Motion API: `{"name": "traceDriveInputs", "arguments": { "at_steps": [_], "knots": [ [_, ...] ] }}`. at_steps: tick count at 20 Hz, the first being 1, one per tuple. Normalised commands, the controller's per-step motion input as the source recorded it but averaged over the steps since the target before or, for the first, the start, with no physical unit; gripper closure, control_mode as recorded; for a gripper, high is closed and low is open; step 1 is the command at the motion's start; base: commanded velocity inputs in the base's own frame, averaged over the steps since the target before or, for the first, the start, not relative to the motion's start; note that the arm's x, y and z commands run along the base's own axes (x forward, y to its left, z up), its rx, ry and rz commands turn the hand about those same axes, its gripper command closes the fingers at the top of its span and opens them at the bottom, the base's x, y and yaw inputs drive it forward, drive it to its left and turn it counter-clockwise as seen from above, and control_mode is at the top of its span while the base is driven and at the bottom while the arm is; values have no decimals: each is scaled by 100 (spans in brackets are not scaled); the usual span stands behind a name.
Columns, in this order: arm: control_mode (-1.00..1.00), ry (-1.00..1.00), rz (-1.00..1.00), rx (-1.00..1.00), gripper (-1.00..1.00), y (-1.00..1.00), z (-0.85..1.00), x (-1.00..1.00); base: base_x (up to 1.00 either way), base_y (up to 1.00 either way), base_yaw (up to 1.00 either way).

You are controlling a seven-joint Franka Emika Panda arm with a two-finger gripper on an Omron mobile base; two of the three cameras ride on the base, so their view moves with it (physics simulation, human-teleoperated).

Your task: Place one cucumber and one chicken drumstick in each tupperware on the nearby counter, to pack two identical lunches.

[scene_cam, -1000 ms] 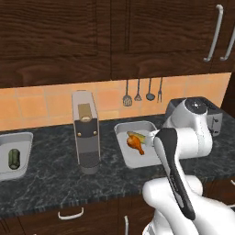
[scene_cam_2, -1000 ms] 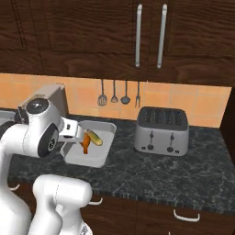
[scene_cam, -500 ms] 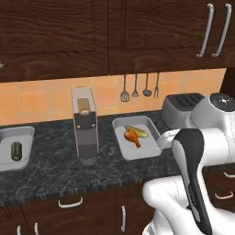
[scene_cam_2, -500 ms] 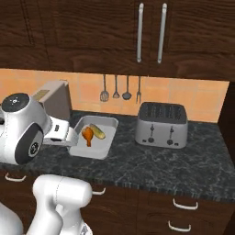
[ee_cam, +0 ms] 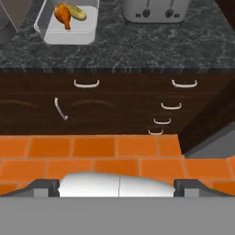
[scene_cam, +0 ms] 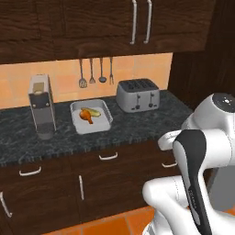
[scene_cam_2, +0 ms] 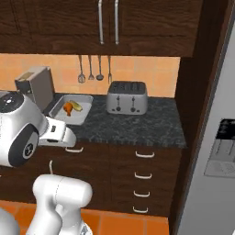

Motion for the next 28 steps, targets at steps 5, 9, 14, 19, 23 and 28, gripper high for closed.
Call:
{"name": "traceDriveInputs", "arguments": {
  "at_steps": [5,9,14,19,23,28],
  "knots": [
    [100,0,0,0,-100,0,0,0,-17,-100,-22],
    [100,0,0,0,-100,0,0,0,0,-100,-15],
    [100,0,0,0,-100,0,0,0,0,-100,-18],
    [100,0,0,0,-100,0,0,0,1,-100,-16],
    [100,0,0,0,-100,0,0,0,15,-100,-7],
    [100,0,0,0,-100,0,0,0,28,-85,-1]
  ]
}}
